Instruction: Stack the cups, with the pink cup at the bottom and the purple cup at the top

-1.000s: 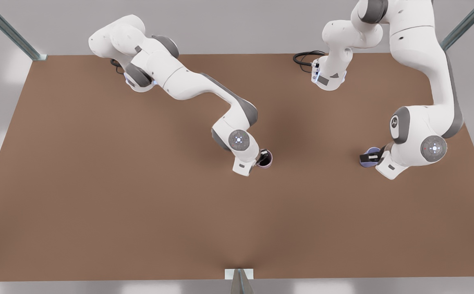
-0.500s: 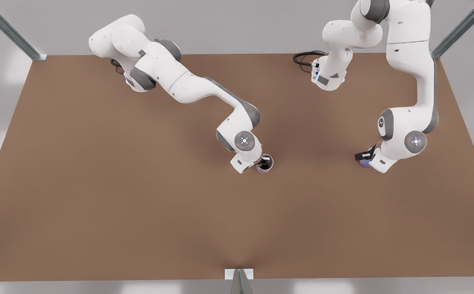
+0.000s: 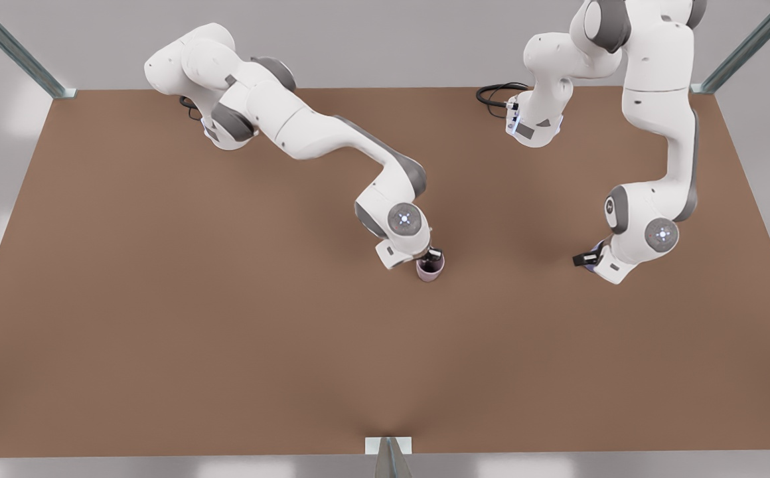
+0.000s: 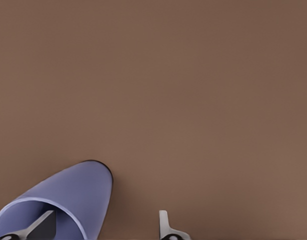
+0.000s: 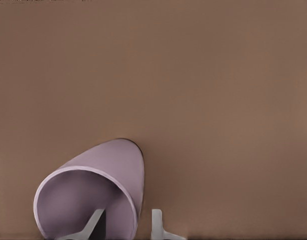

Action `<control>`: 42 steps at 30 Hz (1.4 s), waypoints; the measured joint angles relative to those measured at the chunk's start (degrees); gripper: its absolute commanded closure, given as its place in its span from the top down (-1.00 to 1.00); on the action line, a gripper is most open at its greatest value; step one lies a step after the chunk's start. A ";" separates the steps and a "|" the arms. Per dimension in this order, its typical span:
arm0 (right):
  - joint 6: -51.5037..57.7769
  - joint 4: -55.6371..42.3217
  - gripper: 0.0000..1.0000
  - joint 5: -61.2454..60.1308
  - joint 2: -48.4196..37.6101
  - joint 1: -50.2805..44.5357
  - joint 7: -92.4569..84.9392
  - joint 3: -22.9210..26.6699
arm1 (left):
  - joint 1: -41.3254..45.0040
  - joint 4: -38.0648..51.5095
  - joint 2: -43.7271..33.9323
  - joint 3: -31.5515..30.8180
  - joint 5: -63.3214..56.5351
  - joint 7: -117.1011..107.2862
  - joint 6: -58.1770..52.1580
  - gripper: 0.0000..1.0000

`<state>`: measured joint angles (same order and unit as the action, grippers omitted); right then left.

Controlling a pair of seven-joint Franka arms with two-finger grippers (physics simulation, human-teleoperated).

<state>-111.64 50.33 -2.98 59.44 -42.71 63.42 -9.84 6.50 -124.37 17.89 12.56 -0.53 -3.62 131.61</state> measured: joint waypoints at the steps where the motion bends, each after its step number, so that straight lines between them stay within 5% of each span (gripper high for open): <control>1: 0.25 -0.01 -0.04 -0.08 -0.11 0.00 0.48 0.00 | -0.01 -0.01 0.22 0.00 -0.03 -0.01 0.13 0.71; 4: 0.79 2.77 -0.01 -0.36 -4.21 0.60 1.56 0.51 | -0.07 0.05 1.11 0.00 -0.34 -0.29 0.41 0.03; 7: 1.19 17.27 0.63 -0.16 -21.91 6.92 0.42 0.36 | -0.08 0.13 1.51 0.00 -0.40 -0.54 0.57 -0.16; 8: 1.71 22.46 1.00 0.01 -27.59 10.37 -0.93 0.26 | -0.08 0.15 1.54 0.00 -0.29 -0.51 0.62 -0.21; 12: 10.79 32.31 1.00 0.52 -46.23 34.04 -9.15 0.78 | -0.07 0.22 1.57 0.05 -0.07 -0.41 0.73 -0.36; 16: 17.70 31.98 1.00 2.42 -50.22 50.12 -18.81 3.65 | -0.08 0.49 1.42 0.09 -0.08 -0.41 0.65 -0.55; 20: 22.12 28.64 1.00 3.46 -49.89 50.88 -28.36 8.12 | -0.07 0.81 0.56 0.15 -0.20 -0.53 0.33 -0.57; 26: 24.93 27.22 1.00 4.23 -48.72 49.46 -39.55 8.51 | 0.55 7.14 -4.03 -1.61 -0.31 -0.77 -4.27 -0.57; 32: 25.10 26.50 1.00 4.52 -48.01 49.43 -47.56 8.19 | 1.45 17.91 -4.54 -15.03 -0.27 -4.29 -12.63 -0.57; 42: 23.32 26.43 1.00 4.21 -47.88 49.91 -56.19 8.24 | 17.72 29.28 0.90 -18.15 2.62 -21.25 -18.79 -0.57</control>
<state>-88.31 76.76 1.22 11.56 7.20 7.23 -1.60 24.21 -95.09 18.80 -5.59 2.09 -24.87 112.82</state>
